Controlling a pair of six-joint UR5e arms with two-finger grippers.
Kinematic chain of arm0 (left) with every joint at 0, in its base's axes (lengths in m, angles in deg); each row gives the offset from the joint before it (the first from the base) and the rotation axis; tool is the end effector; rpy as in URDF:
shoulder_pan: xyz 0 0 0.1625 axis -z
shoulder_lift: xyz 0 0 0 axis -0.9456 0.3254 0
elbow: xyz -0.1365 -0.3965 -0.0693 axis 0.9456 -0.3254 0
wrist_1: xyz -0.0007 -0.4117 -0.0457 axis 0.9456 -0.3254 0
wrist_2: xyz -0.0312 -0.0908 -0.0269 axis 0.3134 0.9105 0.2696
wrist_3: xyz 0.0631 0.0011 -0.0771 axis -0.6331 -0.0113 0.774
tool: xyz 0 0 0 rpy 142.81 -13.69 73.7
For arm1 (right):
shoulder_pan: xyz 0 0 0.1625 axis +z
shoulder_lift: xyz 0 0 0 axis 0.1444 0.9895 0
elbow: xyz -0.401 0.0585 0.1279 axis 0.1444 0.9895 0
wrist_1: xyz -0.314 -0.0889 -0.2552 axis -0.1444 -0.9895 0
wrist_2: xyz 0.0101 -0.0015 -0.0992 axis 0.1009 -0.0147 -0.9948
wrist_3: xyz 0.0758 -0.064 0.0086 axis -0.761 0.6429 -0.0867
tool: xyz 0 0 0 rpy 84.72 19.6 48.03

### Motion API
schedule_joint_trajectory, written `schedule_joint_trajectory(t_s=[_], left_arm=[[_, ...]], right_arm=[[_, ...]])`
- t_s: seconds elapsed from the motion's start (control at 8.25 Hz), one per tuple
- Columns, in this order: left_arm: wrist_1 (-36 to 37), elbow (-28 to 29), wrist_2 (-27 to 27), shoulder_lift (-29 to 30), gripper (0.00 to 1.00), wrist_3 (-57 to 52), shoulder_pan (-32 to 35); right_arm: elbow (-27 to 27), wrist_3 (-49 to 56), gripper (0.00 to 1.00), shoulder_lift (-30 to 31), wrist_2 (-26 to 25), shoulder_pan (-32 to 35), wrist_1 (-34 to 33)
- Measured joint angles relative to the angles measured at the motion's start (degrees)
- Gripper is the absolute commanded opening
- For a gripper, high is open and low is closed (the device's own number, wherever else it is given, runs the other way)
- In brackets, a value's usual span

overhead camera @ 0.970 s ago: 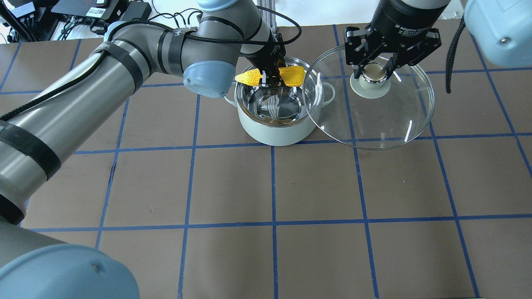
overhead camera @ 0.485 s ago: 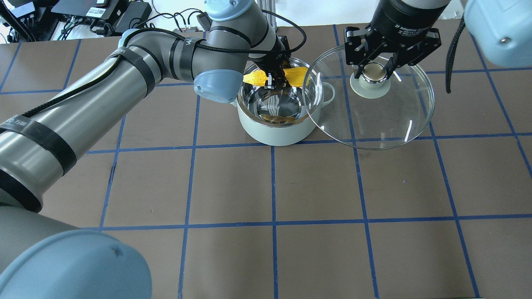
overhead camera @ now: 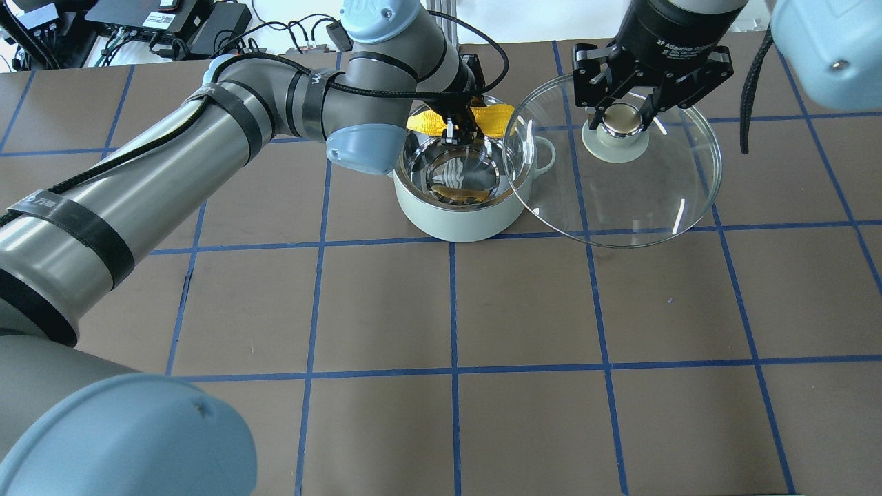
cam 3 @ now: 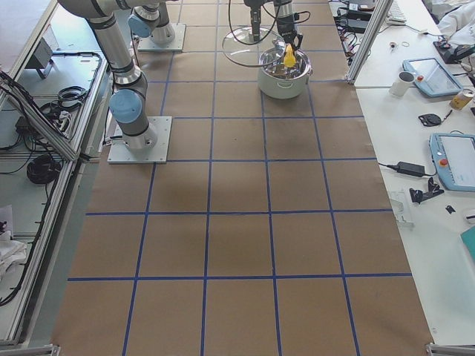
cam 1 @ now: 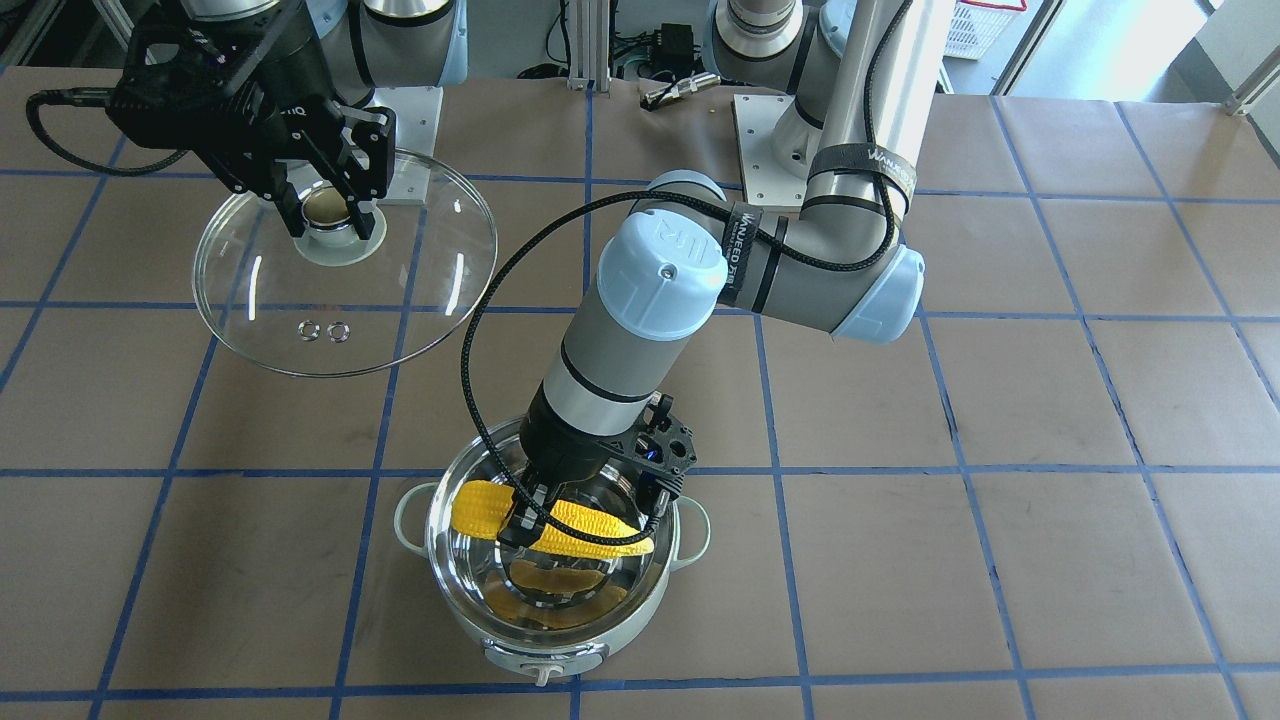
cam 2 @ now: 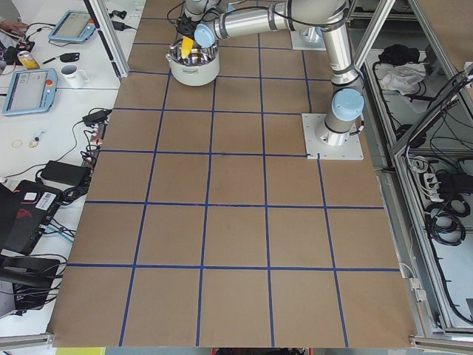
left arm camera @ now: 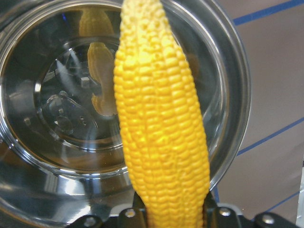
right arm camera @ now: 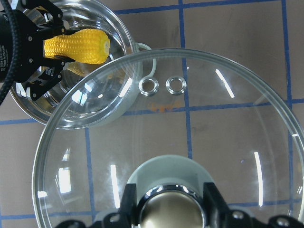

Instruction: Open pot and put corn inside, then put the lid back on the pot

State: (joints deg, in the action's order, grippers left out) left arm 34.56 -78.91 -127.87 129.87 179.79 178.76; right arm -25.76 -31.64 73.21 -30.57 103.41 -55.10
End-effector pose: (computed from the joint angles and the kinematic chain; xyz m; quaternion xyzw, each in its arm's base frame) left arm -0.3680 -0.6245 0.3284 0.5746 -0.7862 -0.0053 0.2274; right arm 0.1789 -0.4807 0.5470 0.0322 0.9977 -0.0567 0.0174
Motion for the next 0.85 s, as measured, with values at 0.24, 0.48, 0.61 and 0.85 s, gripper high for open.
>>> schedule_joint_trajectory(t_s=[0.24,0.48,0.61,0.85], left_arm=[[0.16,-0.76,0.01,-0.42,0.88,-0.11,0.00],[0.48,-2.69,-0.08,-0.82,1.00,-0.47,0.00],[1.26,-3.45,-0.12,-0.90,1.00,-0.53,0.00],[2.61,-3.88,-0.08,-0.97,1.00,-0.63,0.00]], right_arm=[[0.01,0.04,0.53,0.01,0.03,-0.01,-0.02],[0.02,0.08,0.53,-0.01,0.05,-0.01,-0.04],[0.06,0.09,0.53,-0.02,0.05,-0.01,-0.03],[0.06,0.09,0.53,0.01,0.05,-0.02,-0.06]])
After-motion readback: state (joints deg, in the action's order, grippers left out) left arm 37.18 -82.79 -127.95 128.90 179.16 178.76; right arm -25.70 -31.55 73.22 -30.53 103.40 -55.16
